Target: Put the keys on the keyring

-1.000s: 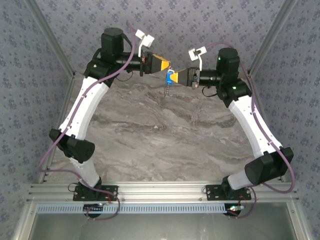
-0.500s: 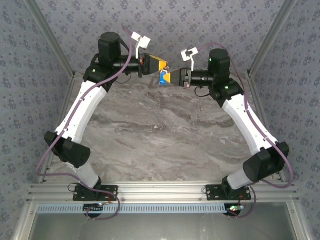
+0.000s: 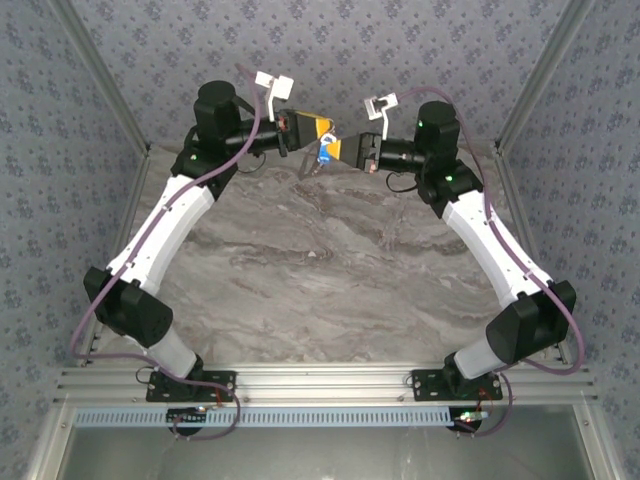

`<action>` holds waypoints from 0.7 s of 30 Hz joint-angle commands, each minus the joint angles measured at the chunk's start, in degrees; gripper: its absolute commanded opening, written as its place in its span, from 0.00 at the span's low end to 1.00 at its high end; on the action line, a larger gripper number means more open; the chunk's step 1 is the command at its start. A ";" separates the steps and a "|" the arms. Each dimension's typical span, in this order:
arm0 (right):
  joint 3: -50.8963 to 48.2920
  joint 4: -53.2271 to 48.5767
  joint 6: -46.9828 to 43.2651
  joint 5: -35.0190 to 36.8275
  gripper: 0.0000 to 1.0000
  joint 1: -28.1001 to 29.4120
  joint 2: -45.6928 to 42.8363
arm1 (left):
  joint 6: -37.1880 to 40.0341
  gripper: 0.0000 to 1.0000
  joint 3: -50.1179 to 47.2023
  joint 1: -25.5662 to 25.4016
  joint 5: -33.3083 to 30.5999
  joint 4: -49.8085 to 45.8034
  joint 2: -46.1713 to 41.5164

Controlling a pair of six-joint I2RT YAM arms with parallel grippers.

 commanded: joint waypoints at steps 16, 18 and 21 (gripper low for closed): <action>-3.64 2.62 4.49 1.83 0.43 -8.76 -8.26 | -3.47 0.00 1.35 -0.43 -1.24 7.71 -2.20; -2.40 5.01 6.68 3.42 0.42 -8.99 -7.84 | -3.72 0.00 1.37 -0.47 -1.17 7.89 -2.11; 1.00 7.49 8.31 5.41 0.41 -8.47 -5.87 | -4.08 0.00 1.47 -0.47 -0.85 8.33 -2.11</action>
